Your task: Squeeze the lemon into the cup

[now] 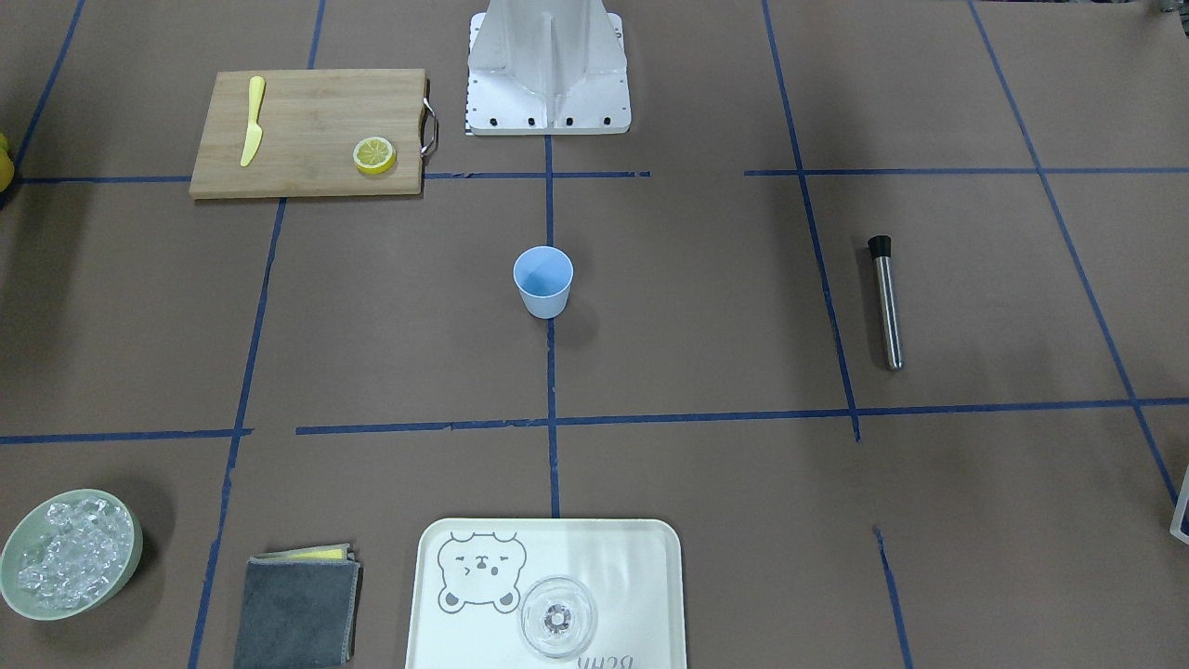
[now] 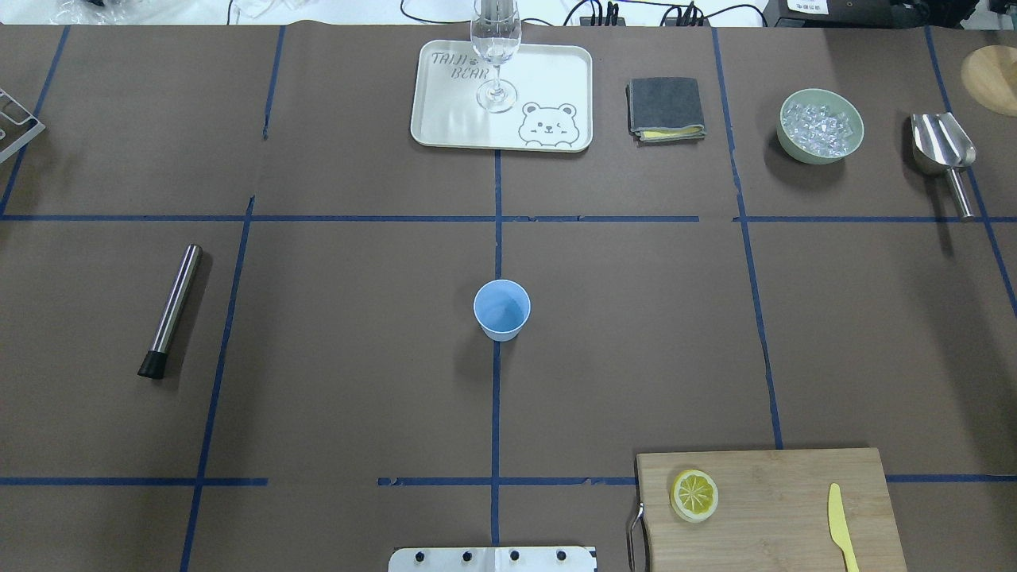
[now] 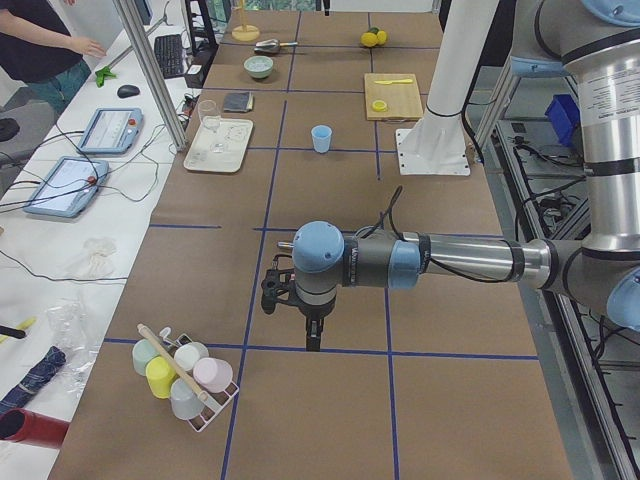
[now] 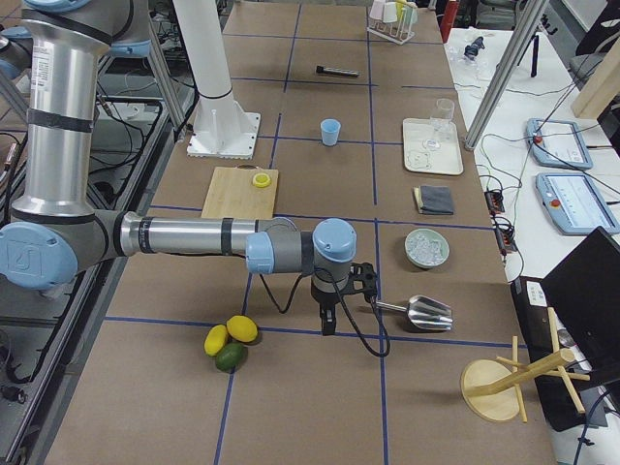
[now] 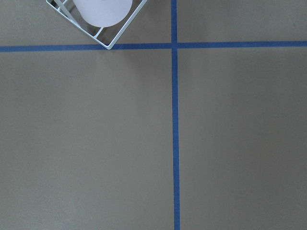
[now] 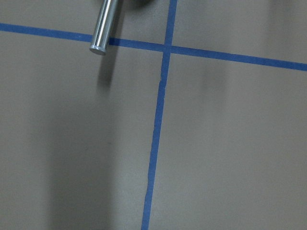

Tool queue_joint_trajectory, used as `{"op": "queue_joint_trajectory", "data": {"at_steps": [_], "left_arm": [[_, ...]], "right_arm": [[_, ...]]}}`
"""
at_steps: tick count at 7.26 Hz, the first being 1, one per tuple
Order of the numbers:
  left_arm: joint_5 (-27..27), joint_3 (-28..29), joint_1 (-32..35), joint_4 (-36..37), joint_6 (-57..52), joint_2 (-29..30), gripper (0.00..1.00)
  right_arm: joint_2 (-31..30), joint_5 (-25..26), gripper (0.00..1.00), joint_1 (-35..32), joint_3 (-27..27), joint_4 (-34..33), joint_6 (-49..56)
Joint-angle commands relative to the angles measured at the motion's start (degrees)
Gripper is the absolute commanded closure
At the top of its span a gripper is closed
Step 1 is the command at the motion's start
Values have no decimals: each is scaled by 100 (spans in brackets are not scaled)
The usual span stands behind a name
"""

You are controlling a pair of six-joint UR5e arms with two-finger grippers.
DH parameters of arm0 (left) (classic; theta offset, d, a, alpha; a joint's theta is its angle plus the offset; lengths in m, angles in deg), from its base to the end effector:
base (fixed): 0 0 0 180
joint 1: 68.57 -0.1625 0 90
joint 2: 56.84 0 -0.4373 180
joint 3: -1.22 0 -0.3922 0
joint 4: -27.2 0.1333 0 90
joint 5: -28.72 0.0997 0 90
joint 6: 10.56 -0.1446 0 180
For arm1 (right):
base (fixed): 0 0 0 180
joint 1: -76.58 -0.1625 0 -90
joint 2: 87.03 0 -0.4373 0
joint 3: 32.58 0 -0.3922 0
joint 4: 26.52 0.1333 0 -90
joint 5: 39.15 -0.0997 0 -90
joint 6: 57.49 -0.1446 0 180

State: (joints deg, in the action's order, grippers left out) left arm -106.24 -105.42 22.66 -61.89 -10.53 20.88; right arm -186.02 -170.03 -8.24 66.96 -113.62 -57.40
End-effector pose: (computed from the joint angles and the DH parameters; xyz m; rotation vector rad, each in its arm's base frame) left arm -0.0398 -0.4030 0.6561 0.0653 0.7838 0.0028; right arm -0.0003 -0.4317 0.6938 0.0259 -0.7155 -0.1095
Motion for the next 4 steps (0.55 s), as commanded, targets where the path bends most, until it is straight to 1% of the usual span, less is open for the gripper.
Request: {"op": "queue_joint_trajectory", "data": {"at_steps": [1, 4], "left_arm": [[5, -41, 1, -3, -29, 33, 0], [5, -94, -8, -11, -29, 85, 0]], "right_arm": [[2, 2, 0, 0, -13, 0, 0], [28, -7, 0, 0, 92, 9, 27]]}}
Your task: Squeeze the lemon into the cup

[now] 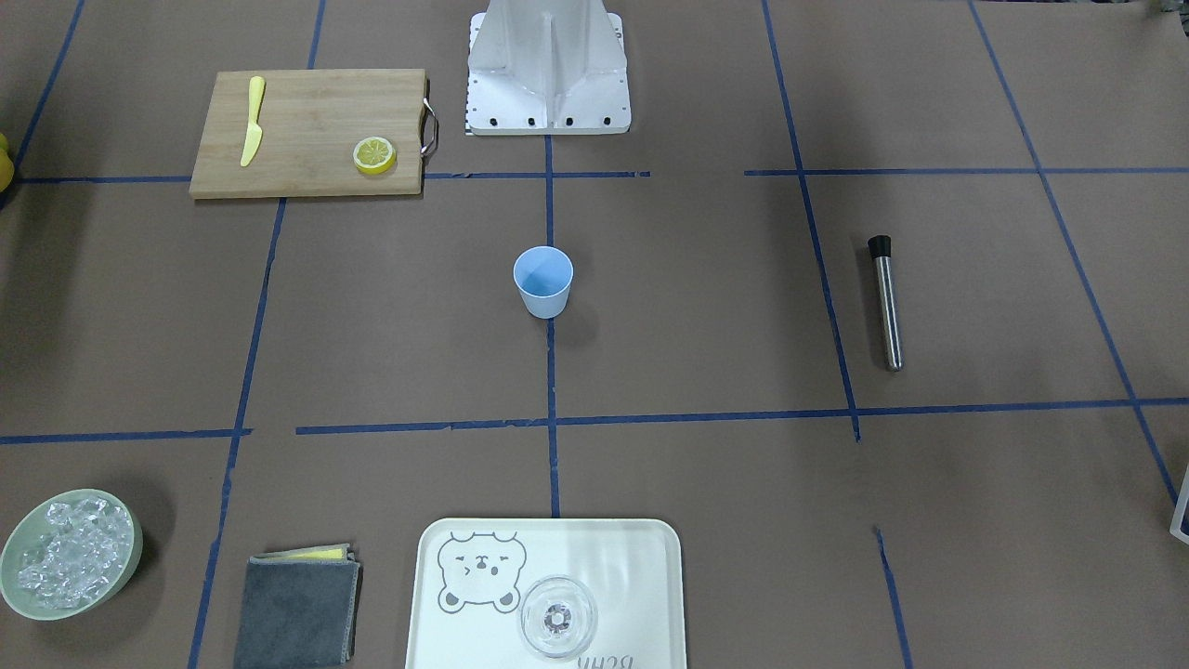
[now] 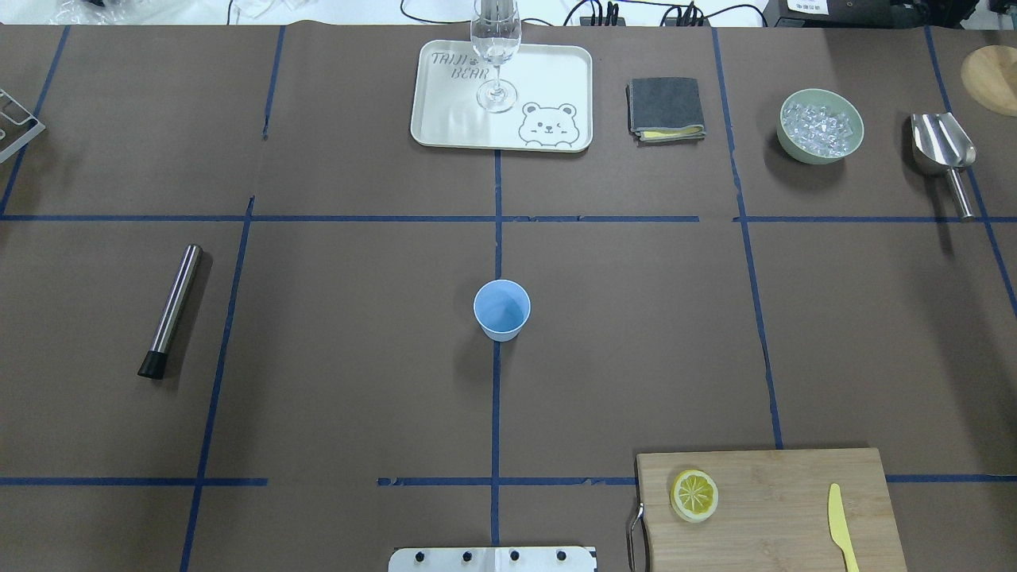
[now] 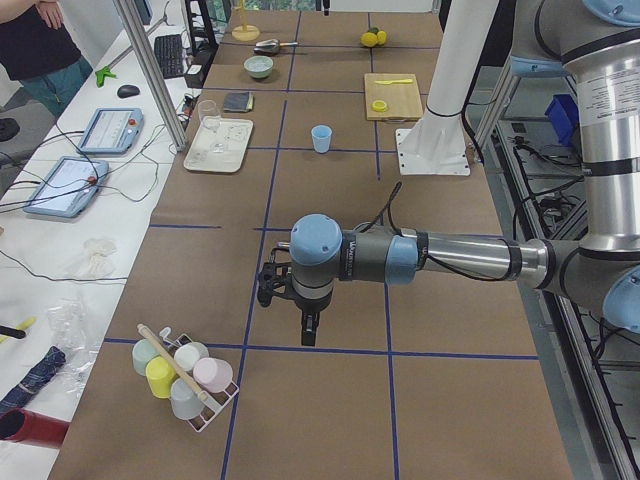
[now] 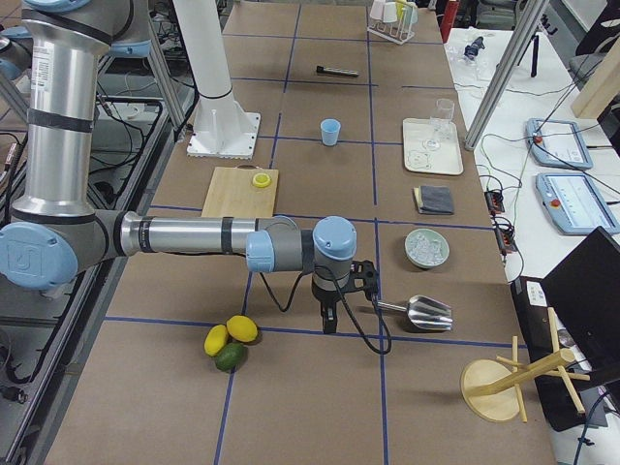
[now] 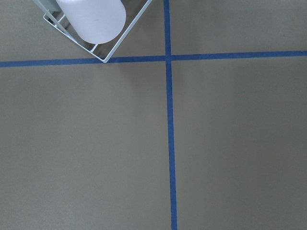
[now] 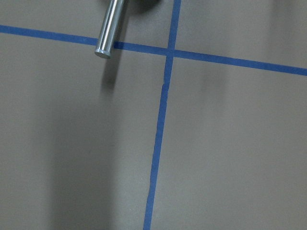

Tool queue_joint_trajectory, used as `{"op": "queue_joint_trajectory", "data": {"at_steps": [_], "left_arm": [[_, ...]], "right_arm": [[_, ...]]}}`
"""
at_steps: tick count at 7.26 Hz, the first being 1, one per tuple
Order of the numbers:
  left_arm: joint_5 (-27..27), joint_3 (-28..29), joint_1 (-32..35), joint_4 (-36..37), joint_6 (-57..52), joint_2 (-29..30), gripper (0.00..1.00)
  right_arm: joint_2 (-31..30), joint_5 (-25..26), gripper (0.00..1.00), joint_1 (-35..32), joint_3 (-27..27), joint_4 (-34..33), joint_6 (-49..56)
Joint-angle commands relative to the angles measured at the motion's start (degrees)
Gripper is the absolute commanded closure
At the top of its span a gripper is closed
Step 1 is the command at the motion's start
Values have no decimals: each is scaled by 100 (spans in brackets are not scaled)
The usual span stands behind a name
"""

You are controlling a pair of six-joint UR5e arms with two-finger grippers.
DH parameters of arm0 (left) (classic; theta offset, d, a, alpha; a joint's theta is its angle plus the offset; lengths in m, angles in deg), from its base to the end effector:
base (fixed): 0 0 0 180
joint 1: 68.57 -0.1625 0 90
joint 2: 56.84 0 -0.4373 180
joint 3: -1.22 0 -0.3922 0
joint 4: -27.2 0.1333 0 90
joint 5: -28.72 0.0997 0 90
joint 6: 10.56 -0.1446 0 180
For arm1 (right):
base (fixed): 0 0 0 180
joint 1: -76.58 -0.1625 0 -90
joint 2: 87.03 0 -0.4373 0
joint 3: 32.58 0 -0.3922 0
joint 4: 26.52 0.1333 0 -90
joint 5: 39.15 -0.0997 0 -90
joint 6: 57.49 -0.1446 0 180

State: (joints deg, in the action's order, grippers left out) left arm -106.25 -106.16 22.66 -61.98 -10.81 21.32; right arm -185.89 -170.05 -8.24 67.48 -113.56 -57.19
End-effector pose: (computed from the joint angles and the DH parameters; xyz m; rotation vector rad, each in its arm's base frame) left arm -0.0399 -0.4077 0.6464 0.0882 0.7833 0.0161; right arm -0.0005 -0.4338 0.6881 0.0391 -0.7162 -0.1174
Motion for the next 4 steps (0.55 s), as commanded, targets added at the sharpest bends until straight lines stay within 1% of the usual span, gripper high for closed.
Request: {"op": "queue_joint_trajectory", "data": {"at_steps": [1, 3, 4], "left_arm": [[6, -37, -26, -21, -10, 50, 0], [-3, -11, -26, -300, -10, 199, 0], [6, 111, -26, -467, -10, 487, 0]], "right_arm": [[24, 4, 0, 0, 92, -6, -4], [50, -31, 0, 61, 215, -6, -57], [51, -101, 0, 79, 494, 3, -91]]}}
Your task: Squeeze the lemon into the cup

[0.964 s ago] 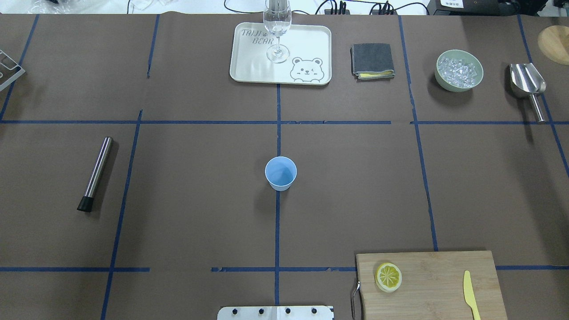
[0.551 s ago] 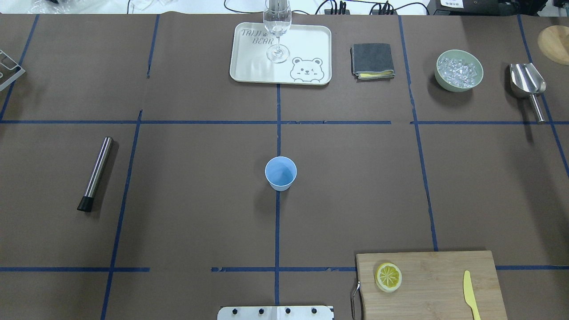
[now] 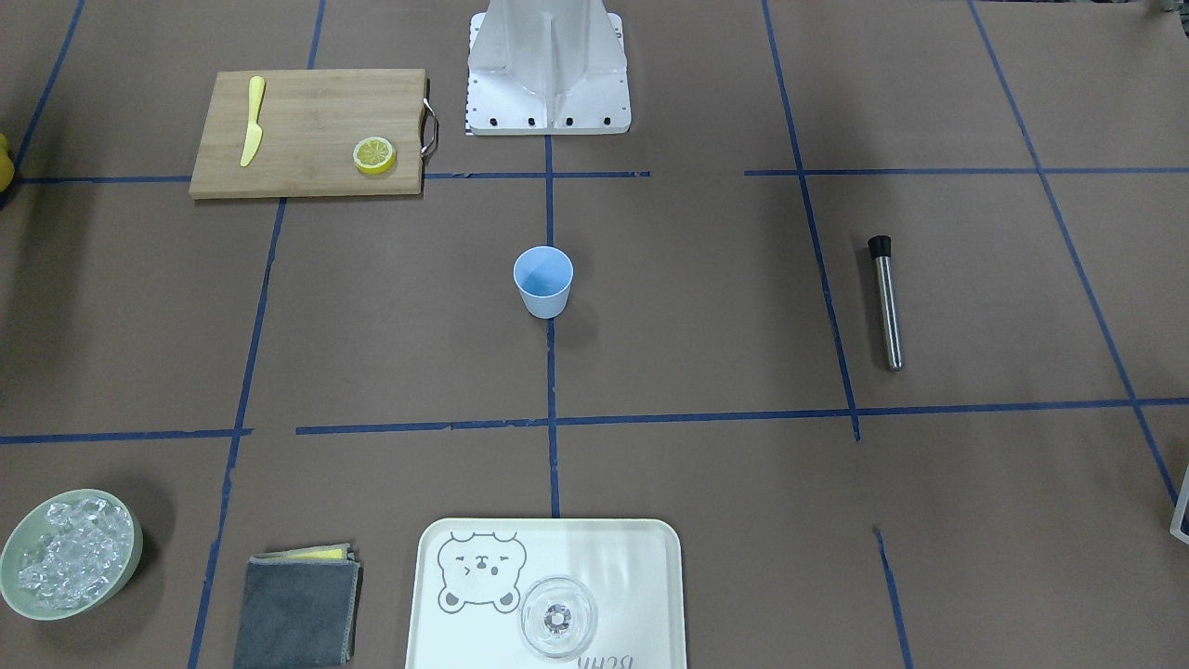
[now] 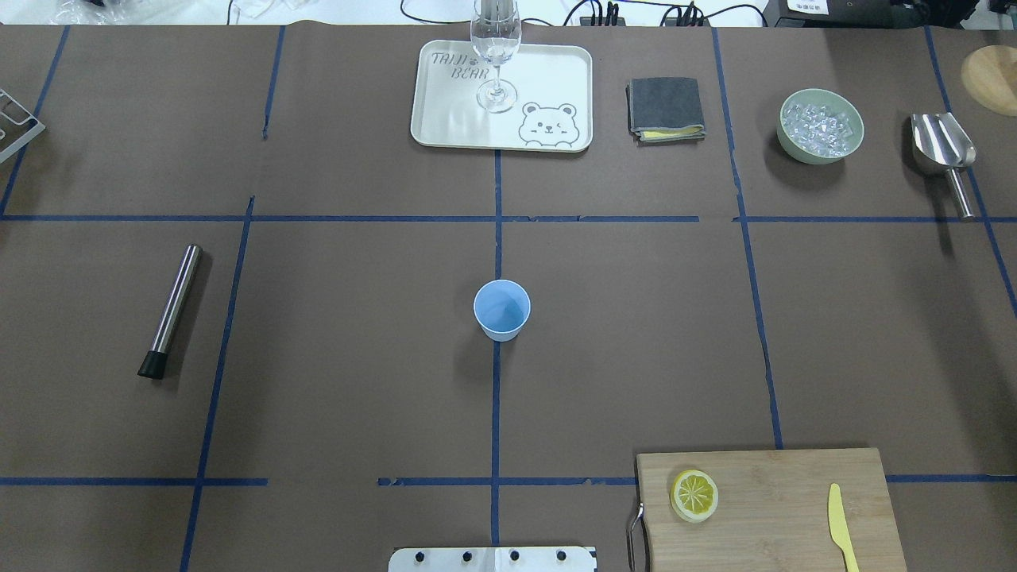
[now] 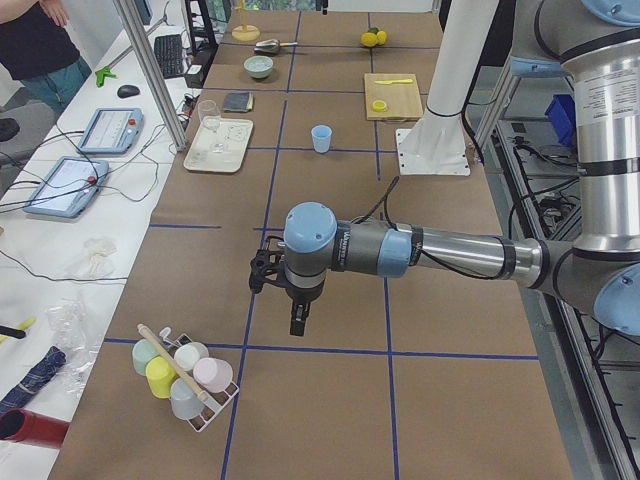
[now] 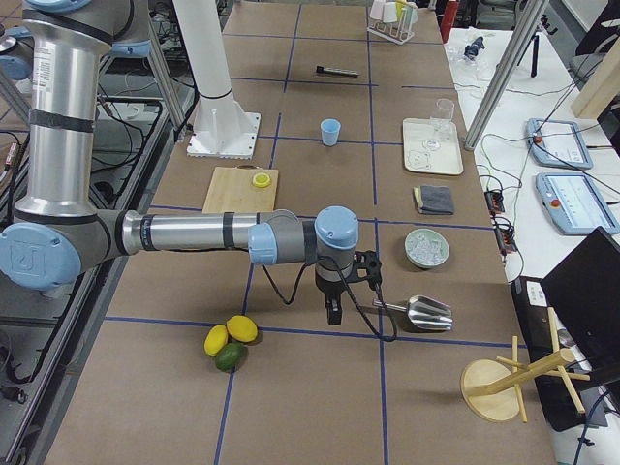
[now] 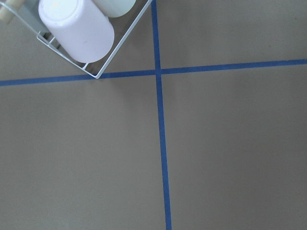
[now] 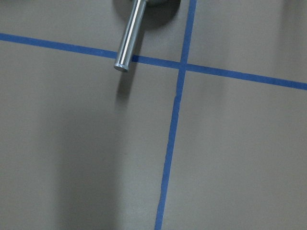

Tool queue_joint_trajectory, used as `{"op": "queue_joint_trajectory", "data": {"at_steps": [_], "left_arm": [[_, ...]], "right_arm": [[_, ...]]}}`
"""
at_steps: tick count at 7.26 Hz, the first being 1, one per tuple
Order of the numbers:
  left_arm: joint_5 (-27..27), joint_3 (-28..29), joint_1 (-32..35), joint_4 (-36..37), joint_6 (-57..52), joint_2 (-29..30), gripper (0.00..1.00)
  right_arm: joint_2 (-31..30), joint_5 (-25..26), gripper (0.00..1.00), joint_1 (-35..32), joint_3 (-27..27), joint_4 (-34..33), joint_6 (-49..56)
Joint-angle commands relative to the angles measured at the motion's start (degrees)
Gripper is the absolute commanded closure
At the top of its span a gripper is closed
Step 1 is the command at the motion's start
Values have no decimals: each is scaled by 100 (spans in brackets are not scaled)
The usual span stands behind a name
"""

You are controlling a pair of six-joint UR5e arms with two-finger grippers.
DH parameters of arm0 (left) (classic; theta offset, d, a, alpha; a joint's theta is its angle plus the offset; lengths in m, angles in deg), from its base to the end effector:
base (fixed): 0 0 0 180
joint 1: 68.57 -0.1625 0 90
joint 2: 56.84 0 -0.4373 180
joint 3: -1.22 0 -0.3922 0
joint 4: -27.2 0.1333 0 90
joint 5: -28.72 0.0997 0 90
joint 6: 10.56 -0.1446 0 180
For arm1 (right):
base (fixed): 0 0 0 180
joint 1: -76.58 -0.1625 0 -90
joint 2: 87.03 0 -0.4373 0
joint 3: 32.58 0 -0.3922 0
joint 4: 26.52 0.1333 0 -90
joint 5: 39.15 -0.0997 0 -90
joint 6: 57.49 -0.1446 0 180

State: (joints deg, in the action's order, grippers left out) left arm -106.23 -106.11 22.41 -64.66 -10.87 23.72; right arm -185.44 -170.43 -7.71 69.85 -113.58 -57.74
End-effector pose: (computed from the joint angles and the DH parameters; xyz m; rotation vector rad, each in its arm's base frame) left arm -0.0385 -0.4318 0.6240 0.1701 0.7807 0.0557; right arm -0.0060 -0.4410 0.6634 0.0787 -0.7252 -0.1348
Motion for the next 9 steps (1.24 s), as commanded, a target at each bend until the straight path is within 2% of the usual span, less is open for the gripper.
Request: {"op": "queue_joint_trajectory", "data": {"at_steps": [1, 4, 5, 6, 8, 9], "left_arm": [[-13, 116, -1, -218, -13, 258, 0], [-5, 178, 7, -209, 48, 250, 0], [4, 204, -1, -209, 40, 249, 0], [-5, 178, 7, -209, 40, 232, 0], [-5, 178, 7, -209, 13, 223, 0], [4, 213, 7, -218, -4, 223, 0]], "right_arm": [[85, -90, 0, 26, 173, 22, -28], [-72, -405, 0, 105, 339, 907, -536], [-108, -450, 0, 227, 365, 1737, -589], [-134, -485, 0, 342, 400, 2015, -1095], [-12, -310, 0, 1061, 891, 2114, -1824], [345, -49, 0, 1612, 1041, 2114, -2195]]}}
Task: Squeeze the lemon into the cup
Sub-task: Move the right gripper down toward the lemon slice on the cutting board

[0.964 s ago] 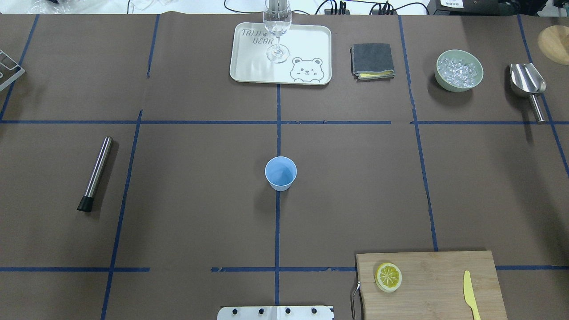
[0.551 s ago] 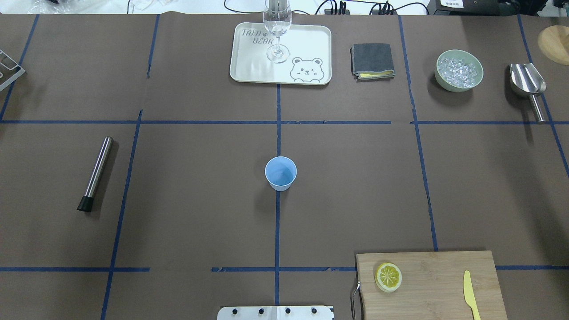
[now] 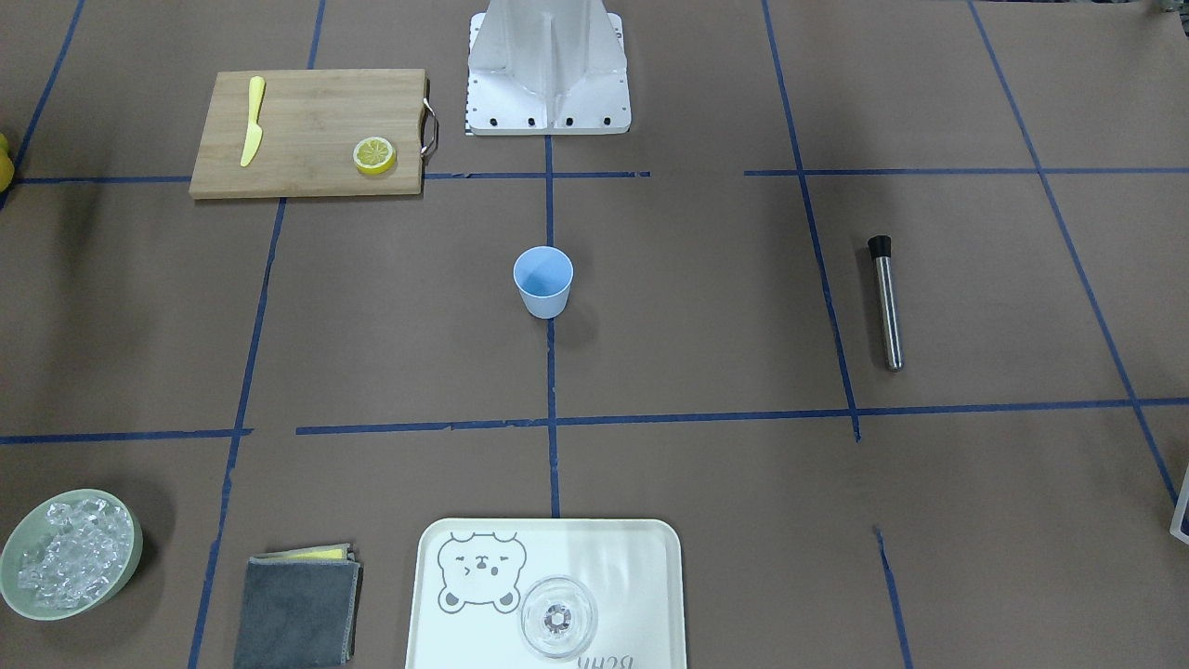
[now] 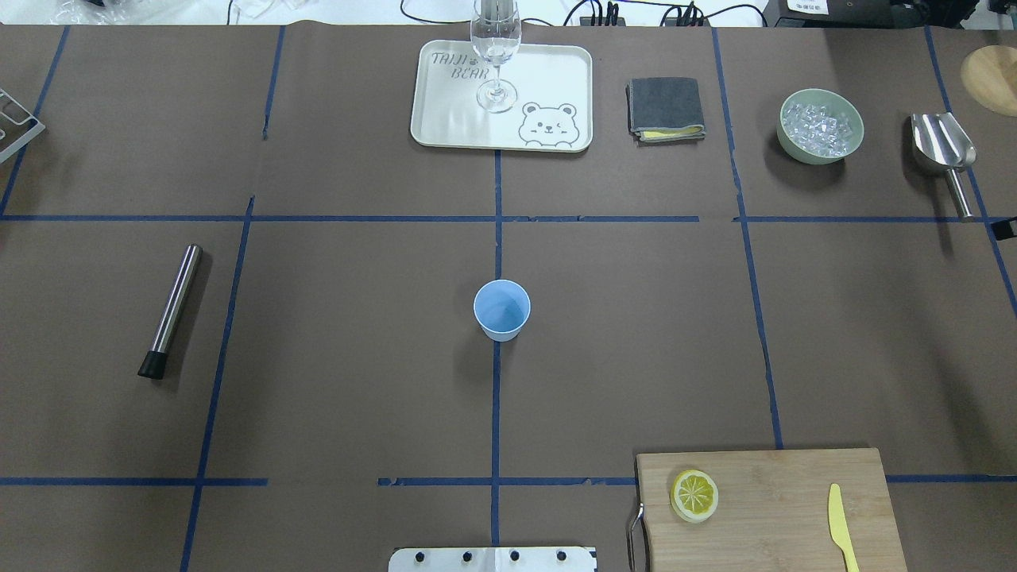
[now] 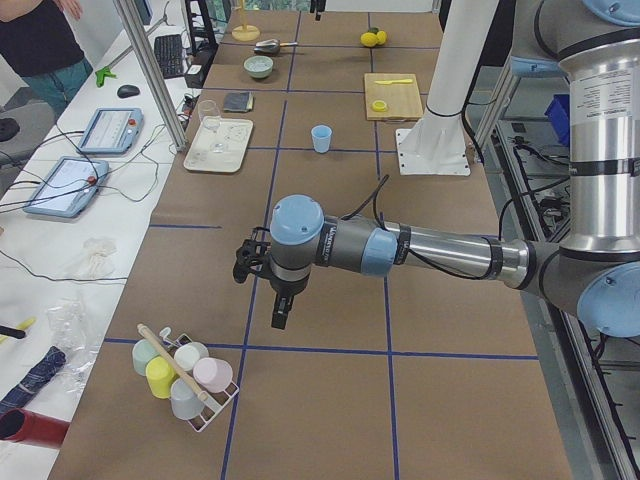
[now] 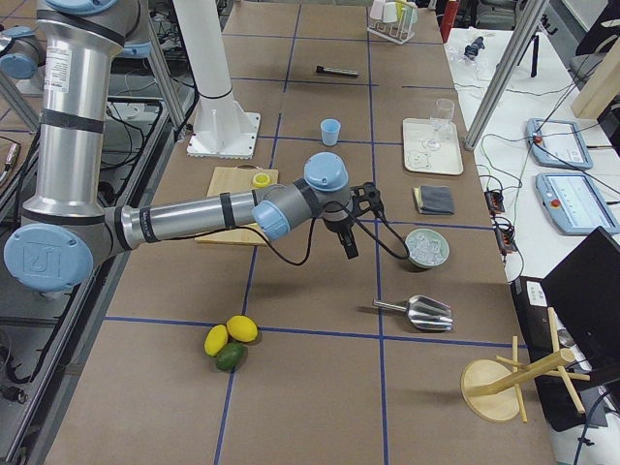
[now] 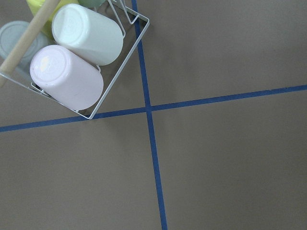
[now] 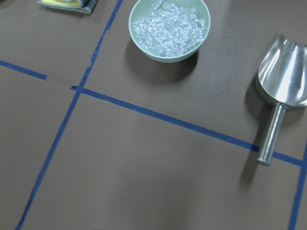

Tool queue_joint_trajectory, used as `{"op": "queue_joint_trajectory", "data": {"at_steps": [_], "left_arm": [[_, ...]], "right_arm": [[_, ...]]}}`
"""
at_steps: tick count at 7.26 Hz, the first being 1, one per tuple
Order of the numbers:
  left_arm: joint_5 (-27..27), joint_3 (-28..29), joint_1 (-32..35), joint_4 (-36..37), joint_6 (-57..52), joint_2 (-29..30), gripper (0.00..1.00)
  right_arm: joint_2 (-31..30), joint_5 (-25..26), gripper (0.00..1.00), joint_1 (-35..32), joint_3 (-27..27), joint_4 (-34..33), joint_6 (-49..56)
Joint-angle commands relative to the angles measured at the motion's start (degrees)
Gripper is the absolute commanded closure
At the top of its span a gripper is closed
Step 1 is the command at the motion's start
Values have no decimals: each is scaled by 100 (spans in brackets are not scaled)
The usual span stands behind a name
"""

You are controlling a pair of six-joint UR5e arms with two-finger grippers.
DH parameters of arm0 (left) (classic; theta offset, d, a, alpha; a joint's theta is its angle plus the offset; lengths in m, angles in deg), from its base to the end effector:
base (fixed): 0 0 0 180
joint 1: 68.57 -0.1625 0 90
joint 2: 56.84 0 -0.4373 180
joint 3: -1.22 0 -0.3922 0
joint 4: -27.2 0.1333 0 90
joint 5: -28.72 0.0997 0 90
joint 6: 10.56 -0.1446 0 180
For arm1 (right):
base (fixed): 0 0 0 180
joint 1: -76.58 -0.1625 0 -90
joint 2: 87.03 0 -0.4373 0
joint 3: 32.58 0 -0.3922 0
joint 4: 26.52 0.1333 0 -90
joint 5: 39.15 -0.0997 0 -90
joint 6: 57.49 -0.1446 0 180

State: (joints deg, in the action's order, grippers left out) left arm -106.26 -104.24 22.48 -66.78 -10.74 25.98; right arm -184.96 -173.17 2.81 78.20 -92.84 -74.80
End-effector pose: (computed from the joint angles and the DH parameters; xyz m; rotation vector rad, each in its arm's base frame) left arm -0.0394 -0.4520 0.6187 0.2112 0.7797 0.0696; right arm -0.0982 -0.4547 0.5326 0.3656 -0.8844 -0.2274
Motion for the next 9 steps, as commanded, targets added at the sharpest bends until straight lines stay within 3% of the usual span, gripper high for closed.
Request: {"op": "queue_joint_trajectory", "data": {"at_steps": [1, 3, 4, 5, 7, 8, 9], "left_arm": [[7, 17, 0, -7, -17, -12, 0], [15, -44, 9, -15, -17, -12, 0], [7, -53, 9, -15, -17, -12, 0], [7, -53, 9, -15, -17, -3, 0], [7, -53, 9, -7, -17, -3, 0], [7, -71, 18, -15, -17, -3, 0], [7, -62, 18, -15, -17, -3, 0]], "right_arm": [[431, 462, 0, 991, 294, 40, -736], [459, 991, 0, 1800, 785, 5, -1281], [459, 1575, 0, 2309, 1092, -21, -1997], [468, 2094, 0, 2914, 1208, -22, -2814], [555, 2625, 0, 3734, 1288, -152, -3776], [599, 3436, 0, 4321, 1532, -554, -3945], [713, 3749, 0, 4735, 1665, -984, -4251]]}}
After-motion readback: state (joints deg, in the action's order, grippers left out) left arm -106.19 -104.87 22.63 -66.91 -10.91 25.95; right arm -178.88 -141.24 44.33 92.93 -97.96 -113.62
